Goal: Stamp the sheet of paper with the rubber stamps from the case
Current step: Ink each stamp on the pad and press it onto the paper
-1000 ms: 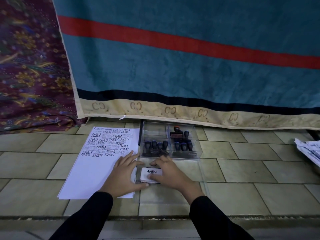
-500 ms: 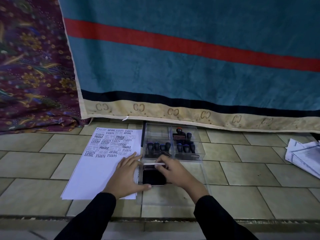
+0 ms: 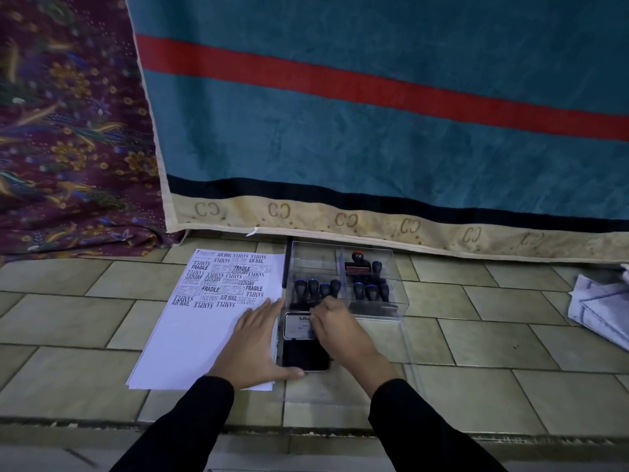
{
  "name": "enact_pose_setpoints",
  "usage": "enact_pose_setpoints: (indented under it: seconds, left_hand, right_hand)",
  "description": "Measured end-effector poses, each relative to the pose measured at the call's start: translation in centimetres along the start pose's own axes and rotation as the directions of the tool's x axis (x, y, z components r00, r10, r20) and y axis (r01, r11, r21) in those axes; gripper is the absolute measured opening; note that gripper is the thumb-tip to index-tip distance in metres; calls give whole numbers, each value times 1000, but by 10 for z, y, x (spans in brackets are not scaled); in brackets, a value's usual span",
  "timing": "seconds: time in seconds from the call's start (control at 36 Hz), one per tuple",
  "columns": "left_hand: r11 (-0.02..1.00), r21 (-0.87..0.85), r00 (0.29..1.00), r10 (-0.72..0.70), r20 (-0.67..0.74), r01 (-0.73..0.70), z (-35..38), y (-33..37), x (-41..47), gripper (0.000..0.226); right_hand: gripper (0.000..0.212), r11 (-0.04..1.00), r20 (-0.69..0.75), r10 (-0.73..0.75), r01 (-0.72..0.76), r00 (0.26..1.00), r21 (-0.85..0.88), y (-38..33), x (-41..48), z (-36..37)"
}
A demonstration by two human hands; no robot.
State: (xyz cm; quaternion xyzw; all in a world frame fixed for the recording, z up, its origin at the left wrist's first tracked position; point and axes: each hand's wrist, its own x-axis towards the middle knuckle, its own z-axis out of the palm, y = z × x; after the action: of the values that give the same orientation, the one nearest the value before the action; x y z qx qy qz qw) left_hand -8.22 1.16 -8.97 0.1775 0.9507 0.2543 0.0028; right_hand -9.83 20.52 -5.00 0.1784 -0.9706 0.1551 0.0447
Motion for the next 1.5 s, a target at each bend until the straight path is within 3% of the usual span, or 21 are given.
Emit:
enact_pose_setpoints:
  seconds: [0.11,0.22,0.28,0.47,0.64,0.92,1.0,1.08,1.17,1.31,1.5]
  left_hand:
    - [1000,14,1000,-4,10,4,2,-2,1,133]
    - [1000,19,1000,-4,13,4,5,-5,2,134]
    - [1000,31,1000,-4,16,4,6,-5,2,133]
    - [997,57,999,47,-8,-46,4,-3,2,125]
    - [996,72,998,55,-22,-53,5,-5,3,123]
    - [997,54,997,63,-33,-61,5,-7,3,123]
    - [997,54,998,59,-25,-58,6,-6,3,122]
    - [997,52,998,53,-20,-52,6,-6,3,122]
    - [997,50,998,55,-22,-54,6,-7,3,121]
    - [997,51,997,67,-29,-66,7,-8,3,121]
    - [997,51,998,61,-17,-60,7,-7,3,117]
  right_hand:
    - [28,1000,-29,12,-11,1000,22,-4,-1,-3]
    - [22,983,-232,48,-4,972,185,-10,15,-17]
    - [20,970,-256,92,-29,962,240,-9,32,-24]
    - [26,994,82,110,-111,990,5,-11,84,-25]
    - [26,984,174,157,-139,972,-113,-17,93,-18]
    - [16,970,74,146,-158,987,186,-9,87,-27]
    - [16,952,-11,142,-133,990,276,-7,80,-31]
    - [33,915,-134,165,-101,977,391,-5,71,-40]
    - [31,884,-234,132,-8,963,467,-8,56,-49]
    - [29,839,-165,119,-10,979,544,-13,19,-54]
    - [29,902,-89,-8,46,996,429,-16,-23,-42]
